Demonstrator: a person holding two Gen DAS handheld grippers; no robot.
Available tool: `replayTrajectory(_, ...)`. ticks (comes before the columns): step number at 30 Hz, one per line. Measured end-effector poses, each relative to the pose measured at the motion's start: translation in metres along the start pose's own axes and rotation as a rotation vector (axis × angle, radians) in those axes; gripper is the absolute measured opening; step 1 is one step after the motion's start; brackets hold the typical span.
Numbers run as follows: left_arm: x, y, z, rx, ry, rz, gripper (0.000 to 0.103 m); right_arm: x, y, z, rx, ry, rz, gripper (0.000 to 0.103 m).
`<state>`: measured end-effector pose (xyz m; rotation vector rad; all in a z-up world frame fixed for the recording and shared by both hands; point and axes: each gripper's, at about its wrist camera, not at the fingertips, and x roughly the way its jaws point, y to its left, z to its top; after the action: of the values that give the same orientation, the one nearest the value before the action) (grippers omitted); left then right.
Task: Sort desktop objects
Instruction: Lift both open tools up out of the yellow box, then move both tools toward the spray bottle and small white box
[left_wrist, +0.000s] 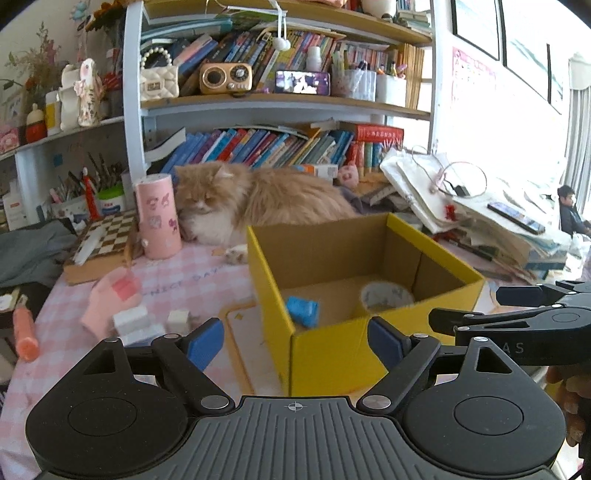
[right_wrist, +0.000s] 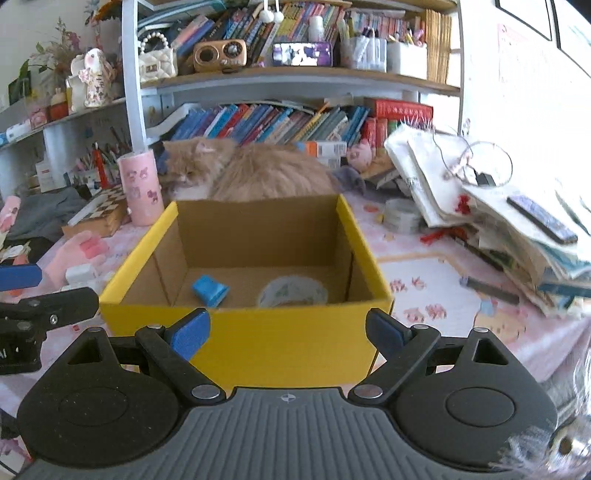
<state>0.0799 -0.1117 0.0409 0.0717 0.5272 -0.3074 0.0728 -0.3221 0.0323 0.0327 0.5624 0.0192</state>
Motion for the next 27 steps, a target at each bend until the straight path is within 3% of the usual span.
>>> replayTrajectory(9, -0.03, 0.032, -0.02, -0.003, 0.046, -0.022, 0.088, -0.029, 0.042, -0.024, 0.007, 0.025, -0.008, 0.091)
replayTrajectory(19, -0.053, 0.054, -0.052, 0.1, 0.088, -0.023, 0.088, -0.049, 0.086, -0.047, 0.011, 0.054, -0.02, 0.091)
replayTrajectory(27, -0.068, 0.086, -0.065, 0.056, 0.113, -0.009, 0.088, -0.054, 0.119, -0.059, 0.006, 0.064, -0.002, 0.091)
